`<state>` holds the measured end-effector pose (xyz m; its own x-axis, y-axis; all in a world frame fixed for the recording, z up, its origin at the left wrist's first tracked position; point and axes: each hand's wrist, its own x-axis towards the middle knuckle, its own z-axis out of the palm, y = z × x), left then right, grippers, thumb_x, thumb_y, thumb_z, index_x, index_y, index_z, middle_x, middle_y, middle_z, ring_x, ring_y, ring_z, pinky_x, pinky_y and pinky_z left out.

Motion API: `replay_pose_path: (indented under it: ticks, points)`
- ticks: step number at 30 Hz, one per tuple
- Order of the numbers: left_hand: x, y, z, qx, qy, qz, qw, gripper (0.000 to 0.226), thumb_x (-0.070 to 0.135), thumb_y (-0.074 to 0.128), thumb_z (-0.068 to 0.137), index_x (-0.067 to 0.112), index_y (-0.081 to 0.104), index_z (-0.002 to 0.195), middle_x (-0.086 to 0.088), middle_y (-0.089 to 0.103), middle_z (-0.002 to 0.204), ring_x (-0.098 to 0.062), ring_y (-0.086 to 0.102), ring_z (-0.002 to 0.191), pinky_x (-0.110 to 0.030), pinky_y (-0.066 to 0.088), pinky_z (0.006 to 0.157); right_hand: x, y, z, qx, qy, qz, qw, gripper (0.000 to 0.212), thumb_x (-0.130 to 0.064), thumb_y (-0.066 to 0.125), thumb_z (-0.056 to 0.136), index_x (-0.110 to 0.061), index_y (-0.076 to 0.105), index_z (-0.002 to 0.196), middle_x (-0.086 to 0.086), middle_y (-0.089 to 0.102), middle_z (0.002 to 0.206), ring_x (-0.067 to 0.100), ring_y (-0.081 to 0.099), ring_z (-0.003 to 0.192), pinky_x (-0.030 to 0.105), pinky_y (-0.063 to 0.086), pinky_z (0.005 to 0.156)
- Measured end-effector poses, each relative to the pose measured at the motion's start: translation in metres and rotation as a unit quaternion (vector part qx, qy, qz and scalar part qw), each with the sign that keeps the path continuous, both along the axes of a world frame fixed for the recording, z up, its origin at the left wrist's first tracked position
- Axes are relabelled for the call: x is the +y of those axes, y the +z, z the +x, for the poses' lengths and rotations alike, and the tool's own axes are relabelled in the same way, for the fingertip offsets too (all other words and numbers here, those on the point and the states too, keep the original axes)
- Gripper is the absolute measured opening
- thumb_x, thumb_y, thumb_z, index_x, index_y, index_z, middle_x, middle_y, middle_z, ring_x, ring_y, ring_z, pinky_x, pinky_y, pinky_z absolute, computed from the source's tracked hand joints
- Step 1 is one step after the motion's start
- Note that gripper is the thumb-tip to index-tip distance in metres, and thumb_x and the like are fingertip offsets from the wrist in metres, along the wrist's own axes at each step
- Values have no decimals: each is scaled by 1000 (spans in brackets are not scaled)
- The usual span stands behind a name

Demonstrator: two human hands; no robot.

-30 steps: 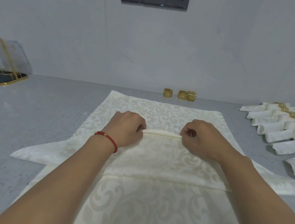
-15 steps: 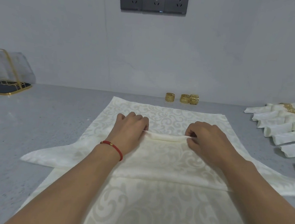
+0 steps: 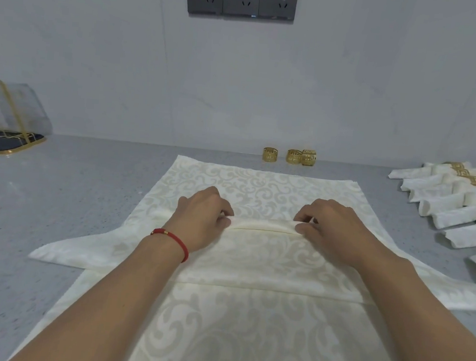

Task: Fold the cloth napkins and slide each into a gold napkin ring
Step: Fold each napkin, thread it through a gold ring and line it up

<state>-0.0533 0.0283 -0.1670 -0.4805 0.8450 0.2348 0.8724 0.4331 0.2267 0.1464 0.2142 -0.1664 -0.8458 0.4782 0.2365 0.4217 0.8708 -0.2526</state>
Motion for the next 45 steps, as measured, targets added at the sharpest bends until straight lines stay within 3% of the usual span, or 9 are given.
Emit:
replay_pose_path:
  ticks: [4,8,17,21,27,31,37,41,45]
  points:
    - [1,1,2,77,3,36,996,7,22,58,95,29,61,97,13,52,97,-15,44,98,-36,27,82,-4,3,-1,28,1,38,999,8,-24,62,95,-26,60,87,-13,60,84,12,56,82,35,40,79]
    - [3,-1,4,125,-18,51,991,28,-1,58,81,26,56,91,10,54,87,-16,45,87,-36,28,76,-8,4,-9,29,4,92,995,13,-13,63,89,-25,59,86,-9,59,85,19,54,83,35,40,74]
    - [-1,6,3,8,-34,56,998,24,14,53,94,22,72,106,12,58,85,-11,53,84,-29,46,78,-7,4,-4,27,-14,-6,1000,10,-22,59,98,-27,66,95,-10,63,97,16,60,93,38,50,83]
    - [-1,2,1,9,-36,17,999,23,18,54,98,25,69,113,7,55,104,-17,52,105,-39,46,90,-4,1,-4,-16,-1,-8,1000,16,-29,59,100,-28,73,108,-11,64,108,16,54,107,43,42,96]
    - [-5,8,4,46,-61,32,997,13,12,57,92,23,62,97,11,56,97,-15,47,100,-36,38,87,-12,8,-1,10,19,27,999,10,-16,59,94,-24,60,89,-11,62,87,15,58,84,32,41,78]
    - [-9,11,2,89,-103,11,991,34,-4,57,77,26,62,92,15,55,92,-11,46,95,-30,30,79,-15,13,-1,-25,30,56,998,20,-7,63,88,-27,61,90,-12,59,91,15,57,88,35,44,83]
    - [-17,16,-1,-61,-100,21,993,20,14,59,88,28,73,92,16,65,87,-6,58,87,-32,49,83,-15,14,6,7,15,-54,998,12,-23,60,95,-31,69,91,-14,62,98,9,60,93,35,50,88]
    - [-16,13,-5,-57,-88,3,994,24,21,62,91,28,68,113,13,58,100,-9,56,92,-32,49,87,-7,9,8,-33,29,-56,997,16,-33,62,100,-32,69,114,-12,61,106,9,59,99,37,50,93]
    - [-15,14,-3,-19,-71,-19,997,10,23,59,90,26,67,95,15,60,92,-12,56,94,-34,46,85,-8,10,6,-25,29,-31,999,3,-30,63,98,-30,64,95,-12,62,94,13,60,90,35,50,84]
